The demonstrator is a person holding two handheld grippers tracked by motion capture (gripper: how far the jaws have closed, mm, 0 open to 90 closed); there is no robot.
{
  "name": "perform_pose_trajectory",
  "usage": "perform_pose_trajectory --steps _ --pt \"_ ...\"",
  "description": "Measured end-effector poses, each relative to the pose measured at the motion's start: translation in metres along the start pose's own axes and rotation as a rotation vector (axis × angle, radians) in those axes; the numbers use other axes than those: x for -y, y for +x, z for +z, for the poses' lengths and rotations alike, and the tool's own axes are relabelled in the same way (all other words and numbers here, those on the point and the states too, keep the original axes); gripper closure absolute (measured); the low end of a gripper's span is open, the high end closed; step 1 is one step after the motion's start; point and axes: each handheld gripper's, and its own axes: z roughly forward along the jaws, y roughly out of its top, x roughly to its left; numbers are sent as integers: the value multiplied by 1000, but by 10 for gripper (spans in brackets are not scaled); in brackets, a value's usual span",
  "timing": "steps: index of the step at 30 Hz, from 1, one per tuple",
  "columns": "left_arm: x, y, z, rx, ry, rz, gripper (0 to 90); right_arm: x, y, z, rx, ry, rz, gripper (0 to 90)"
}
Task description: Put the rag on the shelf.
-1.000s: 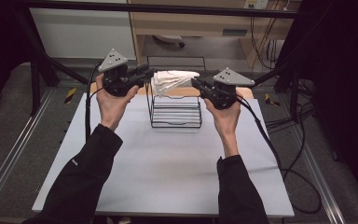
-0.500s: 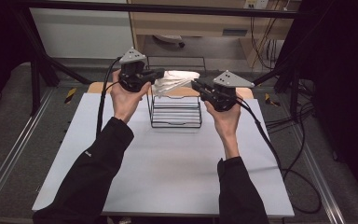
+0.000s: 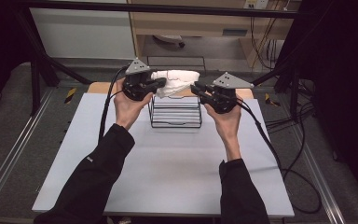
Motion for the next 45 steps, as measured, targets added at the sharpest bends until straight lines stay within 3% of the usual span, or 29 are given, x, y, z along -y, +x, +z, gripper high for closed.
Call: perform_pose_trajectory --steps 4,9,14,17,25,35,45 --pt "1 1 1 0 -2 -3 898 -3 -2 -4 -8 -22 13 703" --pt "5 0 3 -8 12 14 898 -6 -4 -4 -20 -37 34 737" --pt "10 1 5 -6 18 11 898 0 -1 5 -52 41 45 850" --pt "14 1 7 -9 27 15 898 5 2 12 -31 86 38 883" --pt "18 5 10 -14 20 -3 898 8 -4 22 45 95 28 883" --pt "18 3 4 -12 20 16 866 6 -3 17 41 84 26 827" --pt "26 7 -18 -8 41 3 683 0 -4 -8 21 65 54 678"
